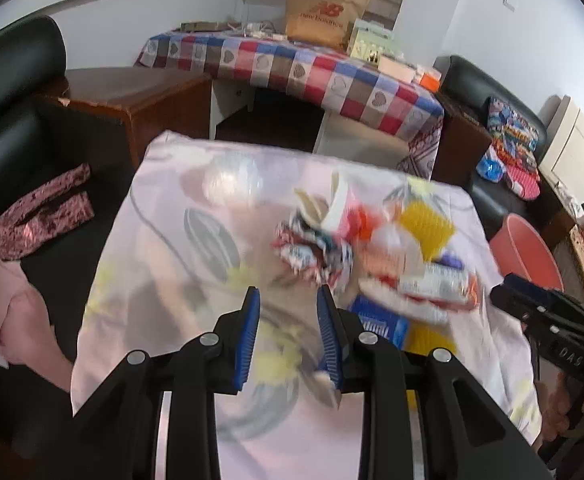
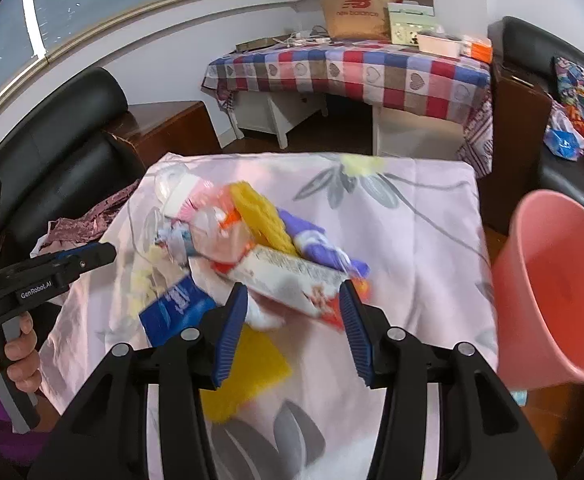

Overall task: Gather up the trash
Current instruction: 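Move both grippers back over the trash on the table, then grasp the pink paper cup with the left gripper while the right grasps the yellow spiky brush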

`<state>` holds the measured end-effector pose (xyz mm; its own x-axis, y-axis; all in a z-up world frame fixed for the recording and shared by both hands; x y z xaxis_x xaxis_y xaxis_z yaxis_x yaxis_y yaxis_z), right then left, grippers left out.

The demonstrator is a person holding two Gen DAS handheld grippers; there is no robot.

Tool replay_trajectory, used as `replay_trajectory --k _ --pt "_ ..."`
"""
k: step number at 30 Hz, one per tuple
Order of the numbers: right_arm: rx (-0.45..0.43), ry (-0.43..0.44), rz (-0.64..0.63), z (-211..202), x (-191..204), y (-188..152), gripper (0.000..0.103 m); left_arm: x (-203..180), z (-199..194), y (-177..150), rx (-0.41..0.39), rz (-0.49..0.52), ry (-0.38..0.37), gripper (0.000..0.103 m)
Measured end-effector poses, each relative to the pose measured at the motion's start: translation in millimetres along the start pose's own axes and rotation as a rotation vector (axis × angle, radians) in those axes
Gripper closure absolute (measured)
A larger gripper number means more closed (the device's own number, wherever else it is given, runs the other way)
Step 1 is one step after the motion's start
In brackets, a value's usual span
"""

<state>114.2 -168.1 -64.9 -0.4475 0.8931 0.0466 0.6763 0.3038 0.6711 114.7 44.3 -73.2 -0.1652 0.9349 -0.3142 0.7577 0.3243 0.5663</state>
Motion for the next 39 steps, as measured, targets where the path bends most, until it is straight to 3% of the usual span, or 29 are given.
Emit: replay_trajectory --k 6,13,21,25,28,30,33,39 --pt "-0.007 0.006 -0.036 19 6 24 0.055 -11 13 26 0.006 -0.025 -0.044 0.074" --pt "-0.008 0.001 -0.054 38 1 48 0.055 -39 41 47 0.012 0.059 -0.054 0.074" --pt "0.011 0.051 -0.071 56 7 52 0.055 -56 71 56 0.039 0.121 -0.076 0.074" --pt "0.011 0.071 -0.083 64 13 51 0.055 -57 80 52 0.052 0.131 -0.084 0.088" --pt "0.017 0.079 -0.081 68 16 49 0.055 -56 80 49 0.051 0.129 -0.095 0.091" --pt "0.023 0.084 -0.087 70 19 46 0.076 -57 77 48 0.04 0.135 -0.099 0.094" --pt "0.026 0.095 -0.093 69 23 43 0.092 -56 69 48 0.017 0.144 -0.095 0.096" --pt "-0.033 0.108 -0.083 47 24 47 0.093 -50 42 54 -0.036 0.103 -0.103 0.097"
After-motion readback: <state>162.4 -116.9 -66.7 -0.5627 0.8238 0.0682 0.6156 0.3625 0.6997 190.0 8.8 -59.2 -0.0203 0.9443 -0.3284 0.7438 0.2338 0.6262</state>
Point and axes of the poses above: each gripper's, at about its wrist camera, not at the fingertips, and z roughly the way its jaws point, x to its left, y to its top, the point moved 10 cm from there along z, roughly the way its jaws point, and after that the axes turned 12 degrees about -z, right-handed, at the moved point
